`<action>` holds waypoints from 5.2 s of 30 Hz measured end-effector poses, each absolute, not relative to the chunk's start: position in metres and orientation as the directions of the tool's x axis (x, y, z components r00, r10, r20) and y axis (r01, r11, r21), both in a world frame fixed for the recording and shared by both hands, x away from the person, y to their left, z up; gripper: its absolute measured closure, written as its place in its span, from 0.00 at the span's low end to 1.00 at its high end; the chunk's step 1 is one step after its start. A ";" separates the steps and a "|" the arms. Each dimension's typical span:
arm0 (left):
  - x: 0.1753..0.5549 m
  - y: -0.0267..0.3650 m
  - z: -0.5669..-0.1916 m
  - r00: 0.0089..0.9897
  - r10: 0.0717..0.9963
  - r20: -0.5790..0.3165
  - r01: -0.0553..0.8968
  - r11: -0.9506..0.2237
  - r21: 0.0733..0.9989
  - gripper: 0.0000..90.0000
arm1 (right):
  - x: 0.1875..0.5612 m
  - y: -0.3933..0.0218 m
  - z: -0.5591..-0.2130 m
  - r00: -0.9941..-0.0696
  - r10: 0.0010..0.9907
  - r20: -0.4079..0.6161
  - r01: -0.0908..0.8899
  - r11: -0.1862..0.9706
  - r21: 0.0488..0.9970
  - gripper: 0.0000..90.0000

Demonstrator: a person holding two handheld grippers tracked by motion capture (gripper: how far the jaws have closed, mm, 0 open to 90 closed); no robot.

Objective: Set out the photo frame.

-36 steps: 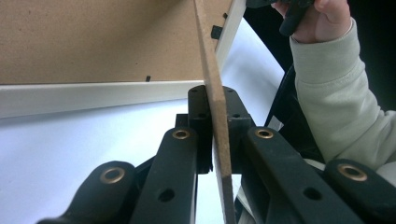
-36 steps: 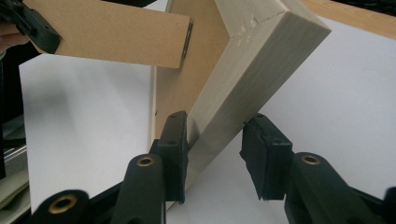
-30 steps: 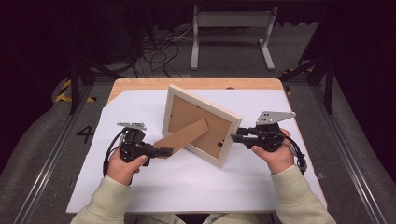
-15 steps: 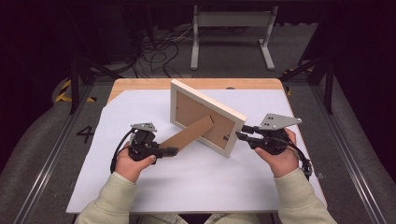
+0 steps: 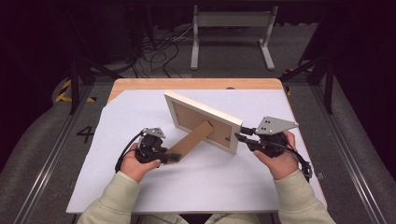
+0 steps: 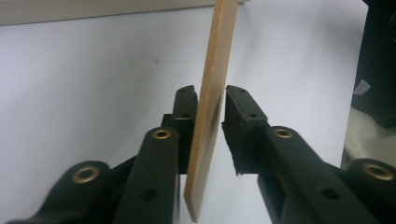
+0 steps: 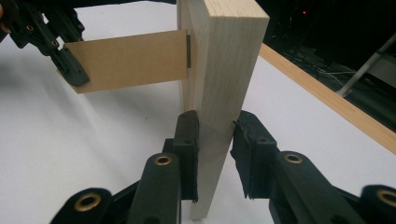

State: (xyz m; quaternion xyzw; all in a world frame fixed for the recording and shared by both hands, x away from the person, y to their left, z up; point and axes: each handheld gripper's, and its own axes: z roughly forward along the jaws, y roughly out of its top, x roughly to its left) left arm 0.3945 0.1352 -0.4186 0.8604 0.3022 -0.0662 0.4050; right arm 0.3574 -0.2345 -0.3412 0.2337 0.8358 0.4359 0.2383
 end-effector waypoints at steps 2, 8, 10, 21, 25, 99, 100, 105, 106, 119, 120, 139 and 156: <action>0.396 0.136 -0.420 0.800 0.465 -0.379 0.588 -0.484 0.648 0.73 | 0.357 -0.234 -0.342 -0.781 0.595 -0.190 0.187 0.512 0.838 0.80; 0.396 0.136 -0.421 0.802 0.470 -0.368 0.585 -0.491 0.646 0.65 | 0.357 -0.233 -0.346 -0.789 0.585 -0.186 0.195 0.526 0.828 0.80; 0.396 0.135 -0.422 0.800 0.477 -0.364 0.587 -0.494 0.641 0.62 | 0.356 -0.232 -0.346 -0.798 0.574 -0.184 0.191 0.531 0.825 0.80; 0.398 0.140 -0.420 0.793 0.492 -0.358 0.585 -0.454 0.672 0.56 | 0.353 -0.227 -0.347 -0.861 0.488 -0.140 0.182 0.553 0.813 0.75; 0.399 0.142 -0.418 0.786 0.497 -0.367 0.592 -0.435 0.678 0.55 | 0.352 -0.225 -0.347 -0.869 0.475 -0.136 0.179 0.559 0.809 0.75; 0.397 0.213 -0.392 0.740 0.669 -0.068 0.435 -0.400 0.807 0.45 | 0.403 -0.251 -0.430 -0.774 0.630 -0.065 0.431 0.599 0.675 1.00; 0.398 0.213 -0.392 0.742 0.667 -0.065 0.431 -0.401 0.808 0.45 | 0.403 -0.250 -0.431 -0.776 0.628 -0.064 0.431 0.601 0.673 1.00; 0.397 0.213 -0.392 0.744 0.665 -0.066 0.430 -0.401 0.809 0.45 | 0.405 -0.246 -0.436 -0.789 0.612 -0.061 0.425 0.615 0.664 1.00; 0.397 0.213 -0.392 0.743 0.665 -0.070 0.433 -0.399 0.809 0.45 | 0.405 -0.245 -0.437 -0.791 0.609 -0.059 0.425 0.617 0.662 1.00; 0.396 0.215 -0.392 0.741 0.667 -0.072 0.432 -0.393 0.812 0.46 | 0.403 -0.237 -0.439 -0.813 0.579 -0.068 0.403 0.643 0.651 1.00; 0.396 0.215 -0.392 0.741 0.668 -0.073 0.433 -0.392 0.812 0.46 | 0.403 -0.237 -0.439 -0.814 0.577 -0.070 0.401 0.645 0.650 1.00; 0.396 0.219 -0.389 0.734 0.673 -0.090 0.433 -0.362 0.826 0.47 | 0.378 -0.209 -0.432 -0.892 0.447 -0.065 0.315 0.719 0.620 1.00; 0.394 0.223 -0.389 0.727 0.680 -0.095 0.441 -0.356 0.824 0.51 | 0.356 -0.175 -0.431 -0.952 0.303 -0.038 0.218 0.761 0.611 1.00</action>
